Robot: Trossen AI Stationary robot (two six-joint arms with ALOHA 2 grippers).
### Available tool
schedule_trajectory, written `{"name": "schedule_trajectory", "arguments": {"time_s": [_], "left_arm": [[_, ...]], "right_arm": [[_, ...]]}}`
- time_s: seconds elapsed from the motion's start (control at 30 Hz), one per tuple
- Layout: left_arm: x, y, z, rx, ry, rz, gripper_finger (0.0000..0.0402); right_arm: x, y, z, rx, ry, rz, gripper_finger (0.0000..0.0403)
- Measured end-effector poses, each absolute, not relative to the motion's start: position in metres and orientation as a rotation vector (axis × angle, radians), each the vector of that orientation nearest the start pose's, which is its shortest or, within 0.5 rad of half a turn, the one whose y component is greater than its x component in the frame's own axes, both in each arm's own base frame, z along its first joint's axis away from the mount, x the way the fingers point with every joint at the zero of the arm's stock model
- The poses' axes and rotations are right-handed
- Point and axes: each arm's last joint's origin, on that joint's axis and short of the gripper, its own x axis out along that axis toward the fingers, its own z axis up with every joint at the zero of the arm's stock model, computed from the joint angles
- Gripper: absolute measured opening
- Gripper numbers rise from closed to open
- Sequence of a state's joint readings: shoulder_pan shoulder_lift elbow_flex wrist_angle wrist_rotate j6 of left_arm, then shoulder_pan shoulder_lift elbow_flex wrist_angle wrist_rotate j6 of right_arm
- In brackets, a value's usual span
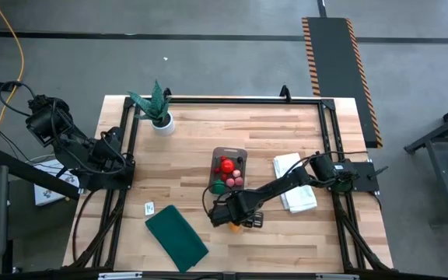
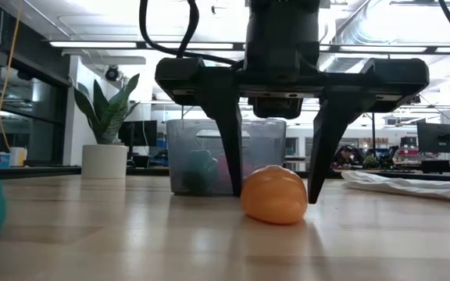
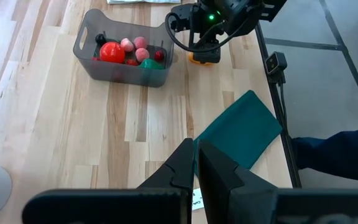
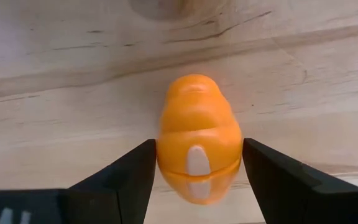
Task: Pick and placing Produce into tupperware
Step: Put the yellow squash into the transparent black bin
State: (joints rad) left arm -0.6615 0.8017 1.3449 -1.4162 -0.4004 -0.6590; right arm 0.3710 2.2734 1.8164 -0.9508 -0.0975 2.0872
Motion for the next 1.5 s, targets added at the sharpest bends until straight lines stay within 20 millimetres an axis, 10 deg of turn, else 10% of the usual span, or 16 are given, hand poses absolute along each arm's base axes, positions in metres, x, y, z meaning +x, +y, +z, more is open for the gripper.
{"name": "schedule_trajectory", "arguments": {"time_s": [1.5], "left_arm": [[0.0666, -0.038, 0.3988, -0.19, 0.795, 0.002, 0.001]], "right_arm": [[0.4147, 0.1638, 0.1555, 1.452, 1.294, -1.183, 0.0187]]}}
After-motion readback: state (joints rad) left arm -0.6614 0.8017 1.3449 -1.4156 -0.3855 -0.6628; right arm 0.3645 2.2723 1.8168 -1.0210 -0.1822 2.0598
